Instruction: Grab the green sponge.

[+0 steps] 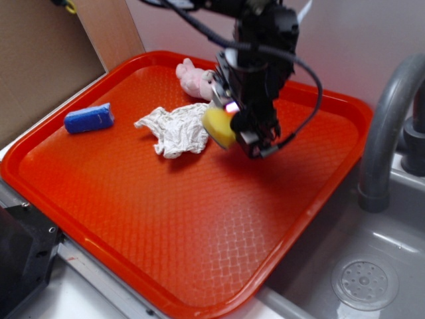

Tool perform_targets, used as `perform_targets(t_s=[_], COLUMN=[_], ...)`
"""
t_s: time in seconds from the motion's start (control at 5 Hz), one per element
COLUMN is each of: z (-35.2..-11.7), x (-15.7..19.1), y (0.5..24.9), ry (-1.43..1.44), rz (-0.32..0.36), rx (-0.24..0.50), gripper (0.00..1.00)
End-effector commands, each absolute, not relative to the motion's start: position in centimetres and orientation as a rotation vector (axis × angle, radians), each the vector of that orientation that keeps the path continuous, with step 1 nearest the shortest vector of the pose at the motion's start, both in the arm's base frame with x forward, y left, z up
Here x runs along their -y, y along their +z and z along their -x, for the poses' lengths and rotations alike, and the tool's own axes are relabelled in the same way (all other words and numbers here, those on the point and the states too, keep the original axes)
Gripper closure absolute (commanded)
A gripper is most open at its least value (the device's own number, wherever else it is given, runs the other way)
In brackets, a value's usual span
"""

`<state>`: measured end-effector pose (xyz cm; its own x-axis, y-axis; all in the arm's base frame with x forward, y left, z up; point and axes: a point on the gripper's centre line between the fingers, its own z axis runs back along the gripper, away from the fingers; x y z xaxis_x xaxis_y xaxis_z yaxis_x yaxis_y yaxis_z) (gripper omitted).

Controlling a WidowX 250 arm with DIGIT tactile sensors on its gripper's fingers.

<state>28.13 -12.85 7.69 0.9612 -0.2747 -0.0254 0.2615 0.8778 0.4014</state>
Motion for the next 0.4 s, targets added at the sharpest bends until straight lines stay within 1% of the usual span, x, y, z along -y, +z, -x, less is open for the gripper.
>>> perform_targets(t_s=[0.0, 0.2], z=[-24.9, -22.6], x=[12.1, 10.0], y=[16.5, 18.9], ry=[-0.02, -0.044], rz=[-0.392, -0.269], rx=[0.092, 0.106], gripper=[1.0, 1.0])
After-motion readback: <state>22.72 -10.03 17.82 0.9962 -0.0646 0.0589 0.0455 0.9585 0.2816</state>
